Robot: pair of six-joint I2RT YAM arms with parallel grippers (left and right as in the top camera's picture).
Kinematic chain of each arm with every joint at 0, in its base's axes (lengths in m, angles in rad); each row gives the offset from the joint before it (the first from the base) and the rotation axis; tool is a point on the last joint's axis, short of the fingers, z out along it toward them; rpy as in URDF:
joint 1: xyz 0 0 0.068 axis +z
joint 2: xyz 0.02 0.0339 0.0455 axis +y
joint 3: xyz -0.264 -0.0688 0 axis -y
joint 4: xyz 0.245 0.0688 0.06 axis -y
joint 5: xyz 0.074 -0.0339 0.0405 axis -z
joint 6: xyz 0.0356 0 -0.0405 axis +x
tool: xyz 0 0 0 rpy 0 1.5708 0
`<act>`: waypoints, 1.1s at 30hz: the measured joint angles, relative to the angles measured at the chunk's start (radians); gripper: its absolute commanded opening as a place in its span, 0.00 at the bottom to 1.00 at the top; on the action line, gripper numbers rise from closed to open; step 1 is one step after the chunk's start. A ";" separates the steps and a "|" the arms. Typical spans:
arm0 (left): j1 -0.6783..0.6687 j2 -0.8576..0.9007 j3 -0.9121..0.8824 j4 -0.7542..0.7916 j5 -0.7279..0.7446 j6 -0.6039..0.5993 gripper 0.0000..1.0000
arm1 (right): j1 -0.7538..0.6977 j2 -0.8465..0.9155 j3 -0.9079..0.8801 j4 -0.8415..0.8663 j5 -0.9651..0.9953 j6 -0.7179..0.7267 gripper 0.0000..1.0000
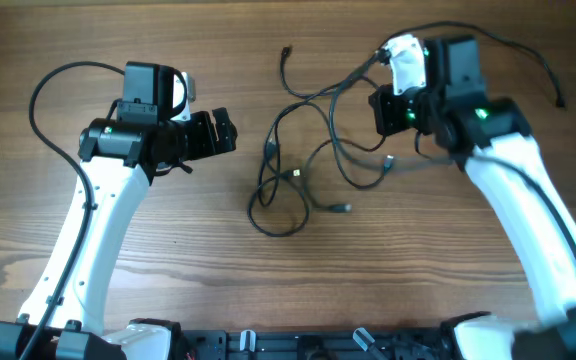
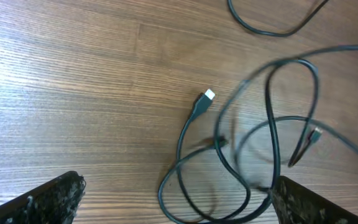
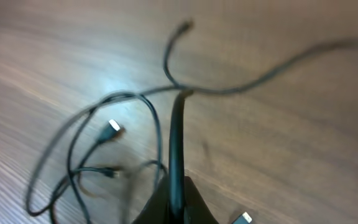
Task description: Untangle cables
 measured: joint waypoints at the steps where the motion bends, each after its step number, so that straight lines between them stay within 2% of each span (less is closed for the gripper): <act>1: 0.000 0.000 0.000 0.004 0.006 0.000 1.00 | 0.048 -0.081 0.000 -0.010 0.049 0.000 0.04; 8: 0.000 0.000 0.000 0.026 0.066 -0.002 1.00 | 0.239 -0.272 0.000 0.018 0.184 -0.044 0.04; 14: 0.000 0.000 0.000 0.029 0.164 -0.003 1.00 | 0.402 -0.301 0.000 0.062 0.332 -0.193 0.04; 18: 0.000 0.000 0.000 0.029 0.212 0.016 0.98 | 0.424 -0.301 0.000 0.106 0.389 -0.229 0.04; 22: 0.000 0.000 0.000 0.029 0.240 0.169 0.88 | 0.424 -0.301 0.000 0.161 0.417 -0.233 0.04; 29: 0.000 0.000 0.000 0.026 0.264 0.492 0.92 | 0.424 -0.301 0.000 0.202 0.427 -0.226 0.04; 33: 0.000 0.000 0.000 -0.044 0.291 0.666 0.94 | 0.424 -0.301 0.000 0.219 0.430 -0.222 0.04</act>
